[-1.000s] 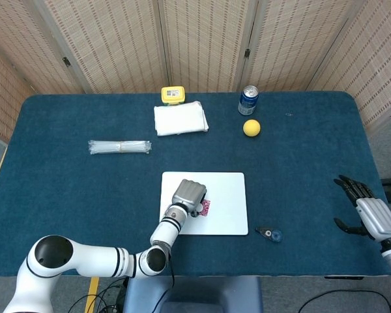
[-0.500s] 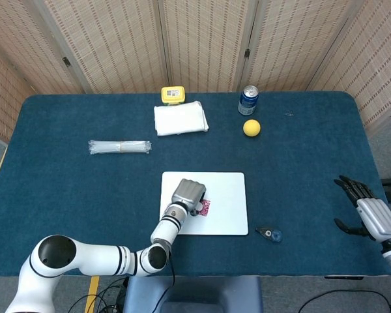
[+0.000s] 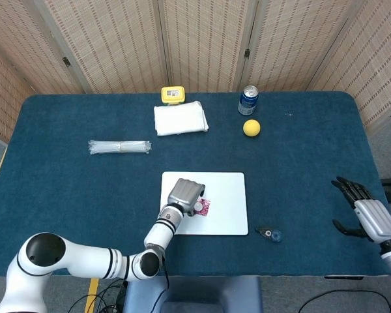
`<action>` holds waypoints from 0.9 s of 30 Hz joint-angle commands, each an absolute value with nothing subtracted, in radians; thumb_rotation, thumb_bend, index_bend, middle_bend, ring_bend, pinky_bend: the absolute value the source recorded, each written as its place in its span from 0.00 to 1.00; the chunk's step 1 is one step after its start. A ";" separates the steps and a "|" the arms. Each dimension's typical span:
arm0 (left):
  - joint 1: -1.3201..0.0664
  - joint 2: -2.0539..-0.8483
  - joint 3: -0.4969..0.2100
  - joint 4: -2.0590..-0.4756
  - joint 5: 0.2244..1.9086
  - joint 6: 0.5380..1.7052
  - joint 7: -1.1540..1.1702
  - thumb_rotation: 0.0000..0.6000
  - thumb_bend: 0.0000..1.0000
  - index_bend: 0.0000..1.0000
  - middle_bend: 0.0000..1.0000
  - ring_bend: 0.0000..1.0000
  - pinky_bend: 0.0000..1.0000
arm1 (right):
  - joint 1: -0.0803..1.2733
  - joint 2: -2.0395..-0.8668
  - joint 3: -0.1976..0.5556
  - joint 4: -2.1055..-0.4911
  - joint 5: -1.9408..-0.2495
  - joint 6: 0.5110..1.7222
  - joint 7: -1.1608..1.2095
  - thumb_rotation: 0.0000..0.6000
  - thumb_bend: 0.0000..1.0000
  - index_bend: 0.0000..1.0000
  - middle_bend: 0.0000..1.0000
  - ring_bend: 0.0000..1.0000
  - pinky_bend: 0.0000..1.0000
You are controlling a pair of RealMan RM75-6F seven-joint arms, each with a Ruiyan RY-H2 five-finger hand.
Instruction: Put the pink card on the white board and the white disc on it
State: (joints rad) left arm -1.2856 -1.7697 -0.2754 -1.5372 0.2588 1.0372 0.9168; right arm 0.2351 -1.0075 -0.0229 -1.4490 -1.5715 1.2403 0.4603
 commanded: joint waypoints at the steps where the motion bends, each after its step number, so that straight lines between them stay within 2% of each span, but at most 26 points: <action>1: -1.205 -1.638 -0.227 -1.791 0.356 1.219 0.905 1.00 0.27 0.39 1.00 0.94 0.95 | 0.230 -1.006 -0.026 -1.455 -1.579 1.252 0.453 1.00 0.24 0.00 0.00 0.00 0.00; 5: -1.090 -1.486 -0.137 -2.041 0.487 1.387 0.872 1.00 0.27 0.30 1.00 0.84 0.89 | 0.219 -1.004 -0.028 -1.468 -1.588 1.278 0.434 1.00 0.24 0.00 0.00 0.00 0.00; 8: -0.966 -1.344 -0.017 -2.210 0.674 1.522 0.817 1.00 0.27 0.20 0.96 0.75 0.80 | 0.207 -1.002 -0.031 -1.480 -1.599 1.305 0.410 1.00 0.24 0.00 0.00 0.00 0.00; 10: -0.861 -1.248 0.090 -2.282 0.822 1.596 0.744 1.00 0.27 0.15 0.81 0.65 0.71 | 0.200 -1.004 -0.030 -1.491 -1.603 1.322 0.385 1.00 0.24 0.00 0.00 0.00 0.00; 12: -0.756 -1.169 0.200 -2.295 0.970 1.635 0.644 1.00 0.27 0.08 0.60 0.51 0.56 | 0.193 -1.008 -0.033 -1.503 -1.608 1.333 0.350 1.00 0.24 0.00 0.00 0.00 0.00; 15: -0.622 -1.102 0.323 -2.192 1.174 1.674 0.485 1.00 0.27 0.01 0.37 0.31 0.30 | 0.189 -1.014 -0.041 -1.524 -1.630 1.345 0.304 1.00 0.24 0.00 0.00 0.00 0.00; 17: -0.546 -1.102 0.354 -2.074 1.280 1.730 0.413 1.00 0.27 0.00 0.27 0.24 0.22 | 0.185 -1.017 -0.045 -1.533 -1.643 1.354 0.278 1.00 0.24 0.00 0.00 0.00 0.00; 21: -0.376 -1.177 0.329 -1.808 1.366 1.888 0.345 1.00 0.27 0.00 0.13 0.14 0.20 | 0.172 -1.036 -0.049 -1.556 -1.647 1.368 0.184 1.00 0.24 0.00 0.00 0.00 0.00; 24: -0.280 -1.207 0.296 -1.732 1.306 1.921 0.310 1.00 0.27 0.00 0.02 0.07 0.20 | 0.159 -1.052 -0.049 -1.573 -1.637 1.375 0.099 1.00 0.24 0.00 0.00 0.00 0.00; 27: -0.229 -1.206 0.282 -1.658 1.331 1.921 0.210 1.00 0.27 0.00 0.00 0.03 0.20 | 0.148 -1.070 -0.043 -1.585 -1.626 1.386 0.021 1.00 0.24 0.00 0.00 0.00 0.00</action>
